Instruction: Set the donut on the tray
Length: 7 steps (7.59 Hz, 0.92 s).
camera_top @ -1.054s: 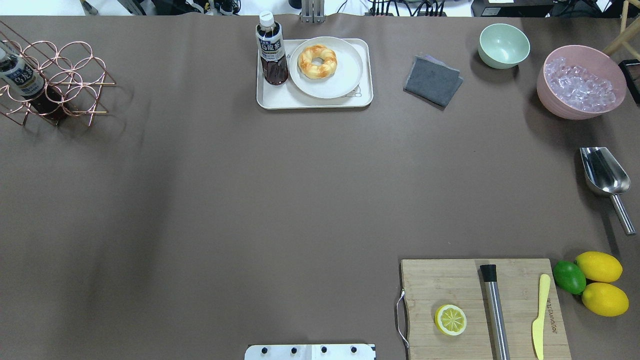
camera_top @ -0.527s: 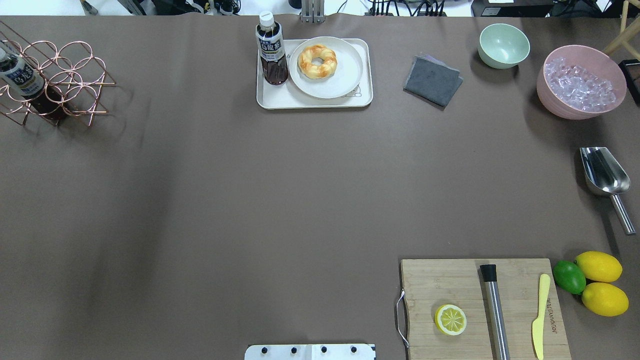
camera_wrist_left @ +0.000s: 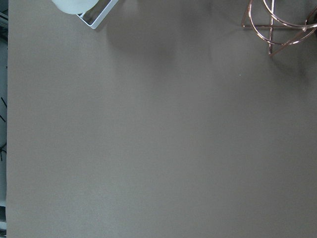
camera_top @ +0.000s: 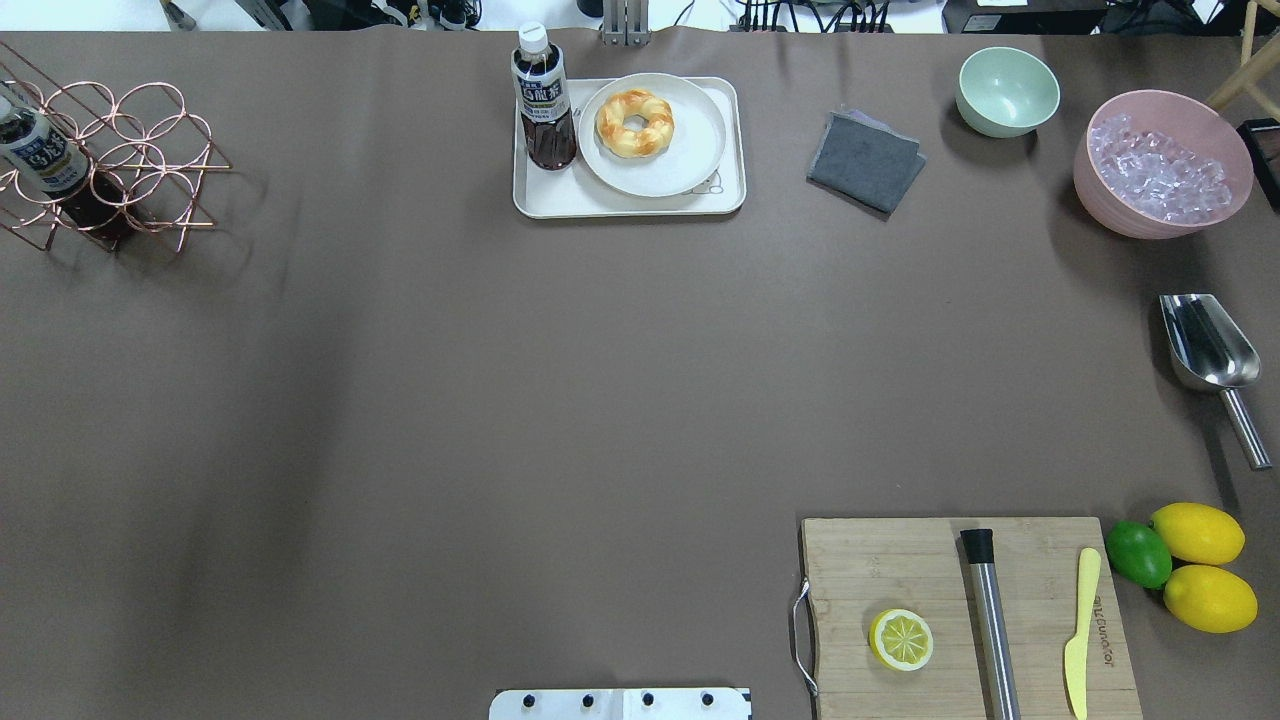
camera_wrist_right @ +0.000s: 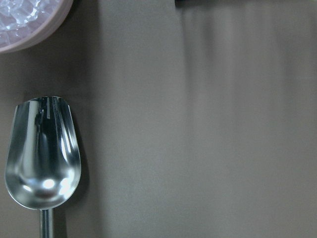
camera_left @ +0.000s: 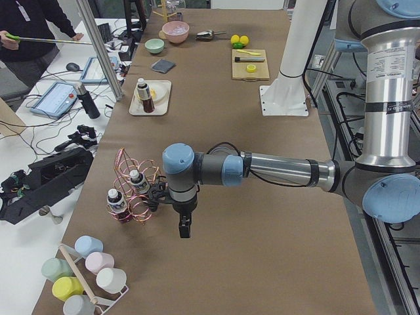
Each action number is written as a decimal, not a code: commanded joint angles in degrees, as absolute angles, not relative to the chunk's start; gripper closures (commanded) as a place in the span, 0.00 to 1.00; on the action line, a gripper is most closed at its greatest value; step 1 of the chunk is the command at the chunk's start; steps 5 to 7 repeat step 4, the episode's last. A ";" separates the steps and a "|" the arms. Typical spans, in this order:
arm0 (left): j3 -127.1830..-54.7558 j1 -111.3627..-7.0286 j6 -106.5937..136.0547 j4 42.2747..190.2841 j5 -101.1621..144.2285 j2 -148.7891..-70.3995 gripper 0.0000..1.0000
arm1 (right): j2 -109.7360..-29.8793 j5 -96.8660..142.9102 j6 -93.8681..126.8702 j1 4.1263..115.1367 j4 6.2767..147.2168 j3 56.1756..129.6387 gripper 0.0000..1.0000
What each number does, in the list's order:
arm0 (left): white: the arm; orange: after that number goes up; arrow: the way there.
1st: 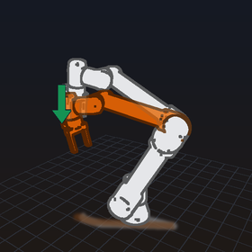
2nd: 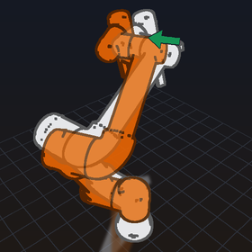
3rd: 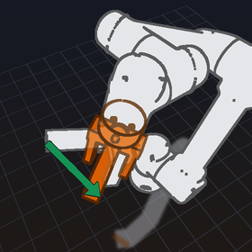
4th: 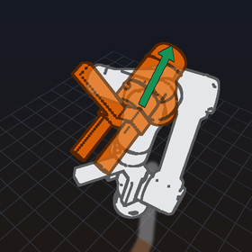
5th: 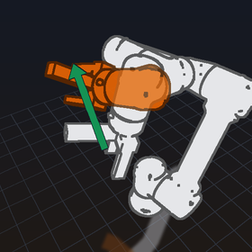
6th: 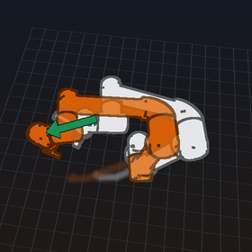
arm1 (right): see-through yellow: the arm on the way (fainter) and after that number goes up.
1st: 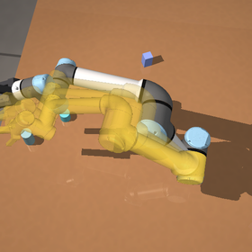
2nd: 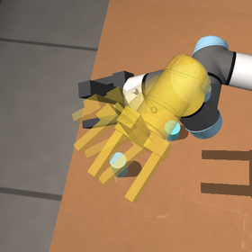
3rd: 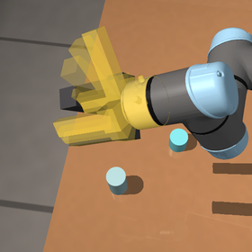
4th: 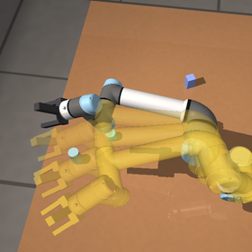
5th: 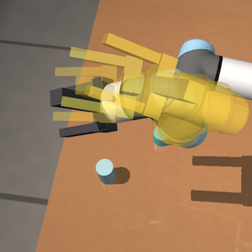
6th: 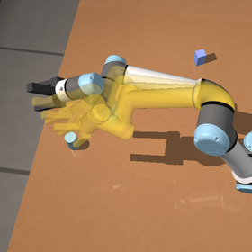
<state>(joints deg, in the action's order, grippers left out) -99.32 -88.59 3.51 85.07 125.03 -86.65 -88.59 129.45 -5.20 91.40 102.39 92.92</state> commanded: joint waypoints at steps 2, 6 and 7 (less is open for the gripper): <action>-99.49 -88.68 3.52 85.17 124.89 -87.10 0.02 | -88.24 129.46 -5.10 91.41 102.39 92.81 0.00; -99.49 -88.59 3.52 85.17 124.89 -87.19 0.02 | -88.07 129.46 -5.10 91.41 102.39 92.81 0.00; -99.49 -88.59 3.52 85.17 124.89 -87.19 0.02 | -88.07 129.46 -5.10 91.41 102.39 92.81 0.00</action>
